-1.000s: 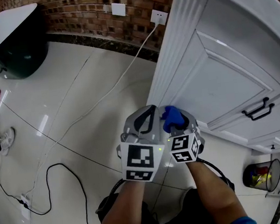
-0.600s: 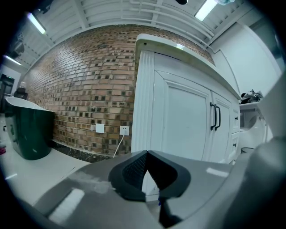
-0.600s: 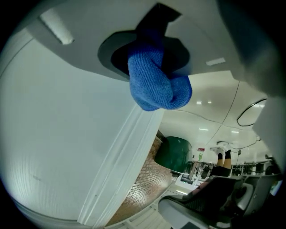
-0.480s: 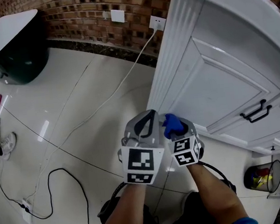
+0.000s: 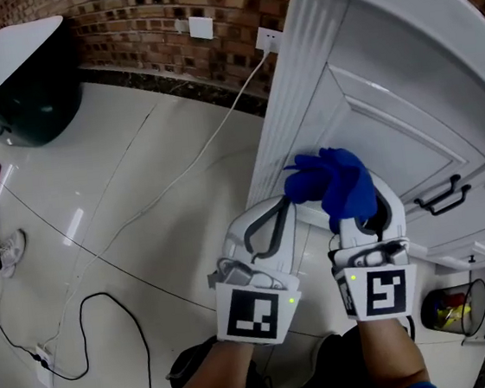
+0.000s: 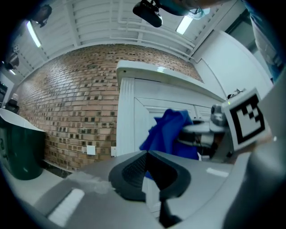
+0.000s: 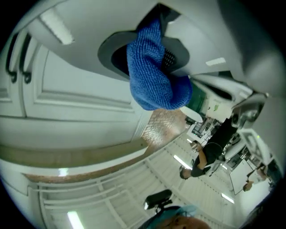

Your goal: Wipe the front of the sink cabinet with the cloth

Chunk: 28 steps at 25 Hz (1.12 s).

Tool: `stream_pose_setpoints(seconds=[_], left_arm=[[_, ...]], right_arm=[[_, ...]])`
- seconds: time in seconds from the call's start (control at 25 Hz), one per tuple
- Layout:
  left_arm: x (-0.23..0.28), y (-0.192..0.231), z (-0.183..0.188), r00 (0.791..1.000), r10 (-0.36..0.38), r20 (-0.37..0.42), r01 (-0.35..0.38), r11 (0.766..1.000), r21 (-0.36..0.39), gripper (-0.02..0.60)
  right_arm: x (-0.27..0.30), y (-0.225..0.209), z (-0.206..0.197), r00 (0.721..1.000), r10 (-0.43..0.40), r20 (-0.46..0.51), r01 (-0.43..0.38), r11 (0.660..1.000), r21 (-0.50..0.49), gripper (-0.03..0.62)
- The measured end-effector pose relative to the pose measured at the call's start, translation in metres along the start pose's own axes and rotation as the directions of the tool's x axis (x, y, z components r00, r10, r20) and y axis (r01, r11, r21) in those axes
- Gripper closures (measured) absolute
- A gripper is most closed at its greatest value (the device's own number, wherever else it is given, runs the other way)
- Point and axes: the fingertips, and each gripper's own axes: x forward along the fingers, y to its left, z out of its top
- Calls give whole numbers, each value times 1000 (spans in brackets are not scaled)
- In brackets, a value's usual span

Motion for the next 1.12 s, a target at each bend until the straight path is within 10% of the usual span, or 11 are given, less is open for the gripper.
stream_pose_setpoints(seconds=[0.36,0.88,1.12], left_arm=[[17,-25,-6,999,-48,2,48,999,19,577],[20,-9,-26,998,8,-67,-10,999,-37,577],[18,2,-44,991,18,-133,-25,998,-50,577]], right_arm=[[0,-65,80,974,-123,188,142,985,-93,516],[0,-44,-26,996,-43,-73,31,988,-153,516],[-1,-16,-106,958,18,-285,-90,966,-240,516]])
